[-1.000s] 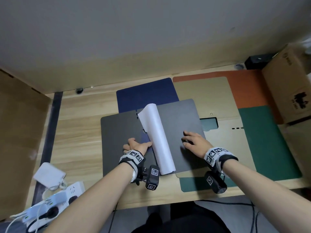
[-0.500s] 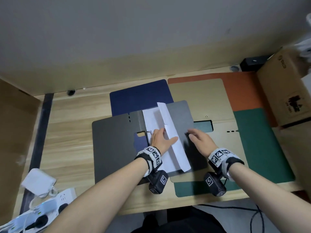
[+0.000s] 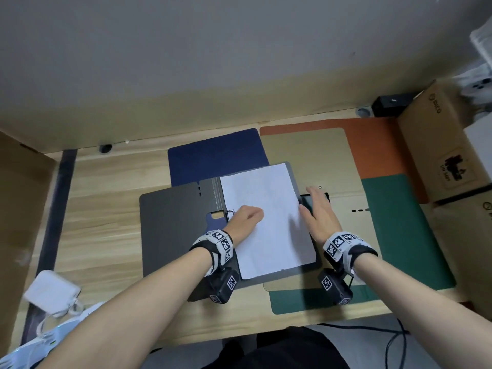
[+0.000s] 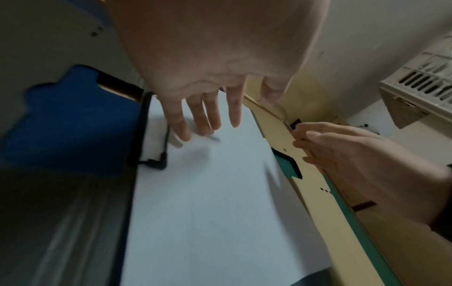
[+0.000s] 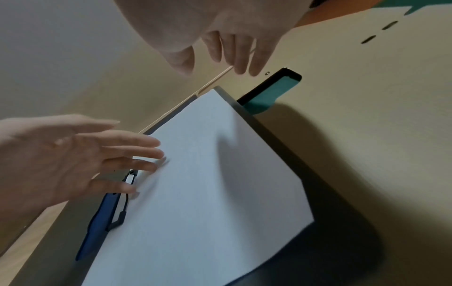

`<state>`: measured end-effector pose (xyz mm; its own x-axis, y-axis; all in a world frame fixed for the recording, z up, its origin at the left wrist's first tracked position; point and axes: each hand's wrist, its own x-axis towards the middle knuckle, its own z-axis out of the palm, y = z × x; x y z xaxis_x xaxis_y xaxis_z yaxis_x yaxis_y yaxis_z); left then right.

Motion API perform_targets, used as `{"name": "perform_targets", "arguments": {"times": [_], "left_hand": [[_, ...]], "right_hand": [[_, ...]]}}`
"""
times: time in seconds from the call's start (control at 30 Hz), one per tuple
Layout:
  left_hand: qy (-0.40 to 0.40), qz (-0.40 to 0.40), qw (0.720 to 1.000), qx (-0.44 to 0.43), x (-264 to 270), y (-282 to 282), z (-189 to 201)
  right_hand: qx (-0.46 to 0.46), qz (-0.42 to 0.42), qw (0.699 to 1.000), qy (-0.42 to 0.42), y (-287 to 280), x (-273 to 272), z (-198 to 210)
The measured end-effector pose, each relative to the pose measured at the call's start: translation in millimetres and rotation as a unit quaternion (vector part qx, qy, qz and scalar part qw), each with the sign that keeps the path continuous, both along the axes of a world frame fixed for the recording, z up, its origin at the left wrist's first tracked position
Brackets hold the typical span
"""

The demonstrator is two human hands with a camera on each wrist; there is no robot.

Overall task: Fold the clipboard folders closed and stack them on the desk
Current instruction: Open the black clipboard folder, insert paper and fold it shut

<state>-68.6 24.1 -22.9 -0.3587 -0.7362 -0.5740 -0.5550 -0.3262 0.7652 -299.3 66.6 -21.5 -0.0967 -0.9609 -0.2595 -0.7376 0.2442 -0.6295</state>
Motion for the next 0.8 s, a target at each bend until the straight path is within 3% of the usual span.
{"name": "perform_targets", "arguments": {"times": [0.13,0.37,0.57,0.67,0.8], "left_hand": [[-0.027,0.12,0.992,-0.038,49,6,-4],[-0.215,0.238,0.945,-0.062,168,32,-6],[-0.345,0.292,0.892,-0.004,234,67,-10],[-0.319,0.352,0.879,0.039,245,76,-16],[-0.23,0.383,0.892,0.073,245,76,-19]], "right_hand": [[0.017,0.103,0.991,0.083,-7,15,0],[0.041,0.298,0.939,0.166,-5,76,-17],[0.076,0.295,0.921,0.244,9,112,-33],[0.091,0.289,0.917,0.26,9,117,-37],[0.105,0.275,0.917,0.268,8,123,-37]]}}
